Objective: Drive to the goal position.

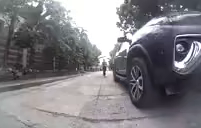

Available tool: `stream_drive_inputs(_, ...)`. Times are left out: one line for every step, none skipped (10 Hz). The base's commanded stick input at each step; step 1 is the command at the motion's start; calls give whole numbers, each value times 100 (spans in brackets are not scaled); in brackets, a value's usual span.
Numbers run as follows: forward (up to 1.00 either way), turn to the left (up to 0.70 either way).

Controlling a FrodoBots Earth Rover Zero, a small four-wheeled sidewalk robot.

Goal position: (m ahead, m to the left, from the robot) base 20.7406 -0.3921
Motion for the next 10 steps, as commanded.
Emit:
stream_drive_inputs(50, 0)
stream_drive_inputs(50, 0)
stream_drive_inputs(50, 0)
stream_drive_inputs(50, 0)
stream_drive_inputs(50, 0)
stream_drive_inputs(50, 0)
stream_drive_inputs(50, 0)
stream_drive_inputs(50, 0)
stream_drive_inputs(50, 0)
stream_drive_inputs(50, 0)
